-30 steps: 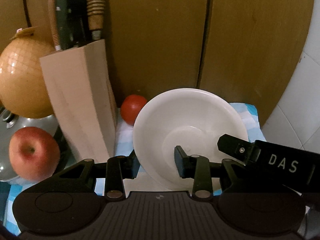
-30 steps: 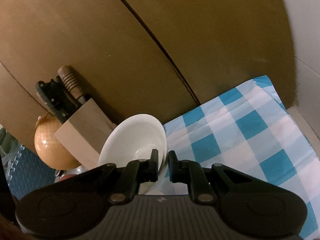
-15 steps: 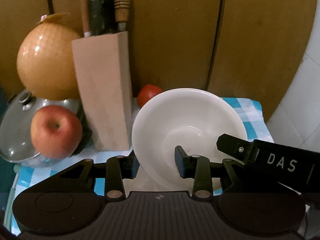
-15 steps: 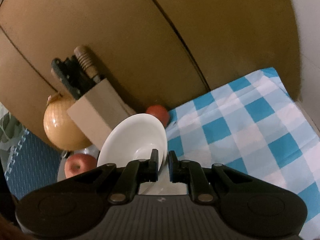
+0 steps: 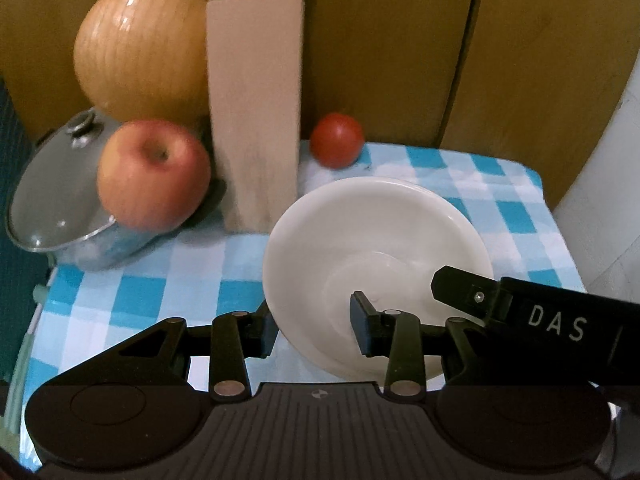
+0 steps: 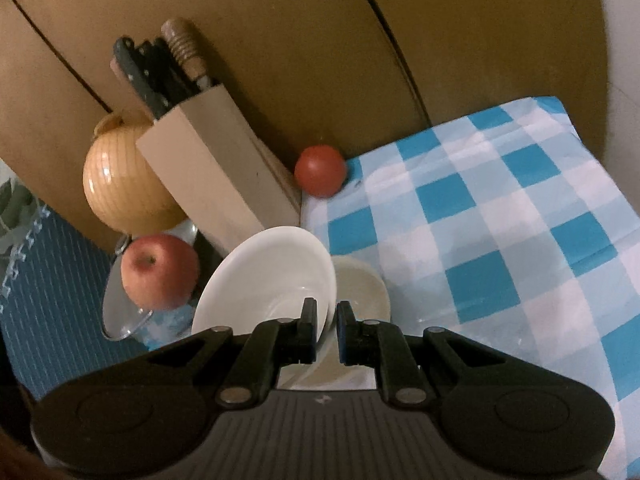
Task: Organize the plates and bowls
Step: 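Lift the gripped bowl with both tools toward the stacked bowls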
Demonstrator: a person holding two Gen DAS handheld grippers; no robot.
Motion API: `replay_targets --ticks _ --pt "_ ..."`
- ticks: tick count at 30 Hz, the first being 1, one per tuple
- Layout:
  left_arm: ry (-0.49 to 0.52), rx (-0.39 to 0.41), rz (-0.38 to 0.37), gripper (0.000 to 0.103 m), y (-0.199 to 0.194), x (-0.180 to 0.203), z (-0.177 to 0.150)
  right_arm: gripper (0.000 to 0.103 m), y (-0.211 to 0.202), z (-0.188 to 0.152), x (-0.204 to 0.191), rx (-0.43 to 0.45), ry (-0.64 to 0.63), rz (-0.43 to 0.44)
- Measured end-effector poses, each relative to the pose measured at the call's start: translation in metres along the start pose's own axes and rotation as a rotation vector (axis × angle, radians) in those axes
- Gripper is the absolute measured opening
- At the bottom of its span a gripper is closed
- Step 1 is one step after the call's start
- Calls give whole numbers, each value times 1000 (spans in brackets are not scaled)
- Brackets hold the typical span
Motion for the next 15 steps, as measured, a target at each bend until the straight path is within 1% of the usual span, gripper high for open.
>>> replay_targets --ticks 5,7,12,15 --pt "-7 -23 -5 46 2 -5 -9 14 4 -5 2 -6 -12 -11" --pt "-8 -29 -6 49 4 -5 -11 14 5 -5 2 3 -25 -15" --pt "-9 -41 14 48 10 -8 -15 20 9 -5 7 11 -64 -40" --pt "-15 -46 22 49 11 -13 -16 20 12 -5 15 6 -46 -52"
Point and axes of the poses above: each gripper's, at about its wrist camera, not at the fingertips, and y roughly the way its jaws point, x to its right, z to its top, the point moved 7 cm from there along y, roughly the way its jaws point, and after that the axes turned 12 degrees about x, right-handed, at the moved point
